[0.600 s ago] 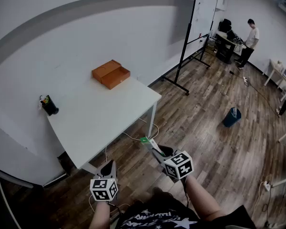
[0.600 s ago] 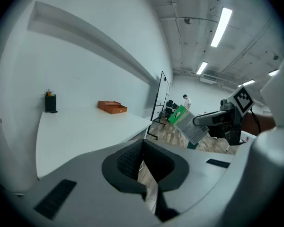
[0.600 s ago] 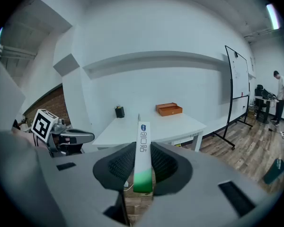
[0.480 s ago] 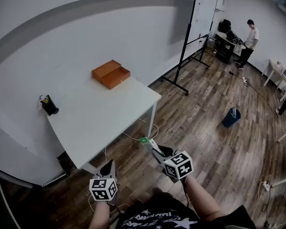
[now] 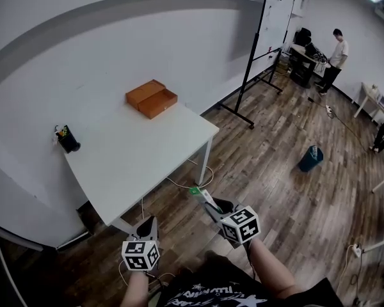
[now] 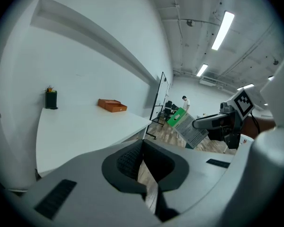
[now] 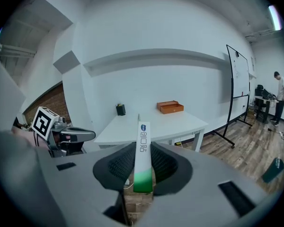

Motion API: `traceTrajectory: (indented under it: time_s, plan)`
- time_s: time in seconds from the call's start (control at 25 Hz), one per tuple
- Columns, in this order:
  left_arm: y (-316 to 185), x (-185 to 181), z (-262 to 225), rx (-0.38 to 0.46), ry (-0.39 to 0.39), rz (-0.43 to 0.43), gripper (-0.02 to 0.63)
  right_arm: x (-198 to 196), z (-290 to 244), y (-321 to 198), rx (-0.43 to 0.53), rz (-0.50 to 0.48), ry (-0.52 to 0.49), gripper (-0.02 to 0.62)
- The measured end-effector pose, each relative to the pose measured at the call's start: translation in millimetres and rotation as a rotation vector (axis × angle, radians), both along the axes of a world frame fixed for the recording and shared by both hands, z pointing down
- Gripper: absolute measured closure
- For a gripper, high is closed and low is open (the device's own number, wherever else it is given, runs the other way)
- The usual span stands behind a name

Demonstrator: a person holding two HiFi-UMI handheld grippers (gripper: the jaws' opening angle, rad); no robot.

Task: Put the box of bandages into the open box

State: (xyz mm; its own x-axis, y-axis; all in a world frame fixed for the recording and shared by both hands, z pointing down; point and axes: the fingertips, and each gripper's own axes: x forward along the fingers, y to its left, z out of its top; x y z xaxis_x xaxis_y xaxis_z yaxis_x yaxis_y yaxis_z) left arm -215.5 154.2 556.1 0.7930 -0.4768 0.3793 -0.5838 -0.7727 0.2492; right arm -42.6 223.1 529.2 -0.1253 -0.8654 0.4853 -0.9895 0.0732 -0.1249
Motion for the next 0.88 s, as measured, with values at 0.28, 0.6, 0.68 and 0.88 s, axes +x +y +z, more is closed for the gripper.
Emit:
traceTrajectory:
  time_s: [0.28,0.6,0.68,0.88]
  plan:
    - [-1.6,-0.3,9.6,-0.025,-0.012,0.015,0.586,7.3,9.0,2.8,-0.007,0.005,-0.002,0.482]
    - [-35.6,17.8,11.7,-0.017,-0.032,-0.028,0.586,28.5,21.6,-35.6,0.006,-0.004,-0.066,0.482]
    - [-48.3,27.4,12.6,-0.014,-0.041,-0.039,0.586,39.6,26.9,-50.0,0.002,-0.013,-0.082,0.482]
    - [-92.9,63.5,12.8,-0.009,-0.063,-0.088,0.586,86.9,32.8,-95.7,0.006,-0.03,-0.108,0.482]
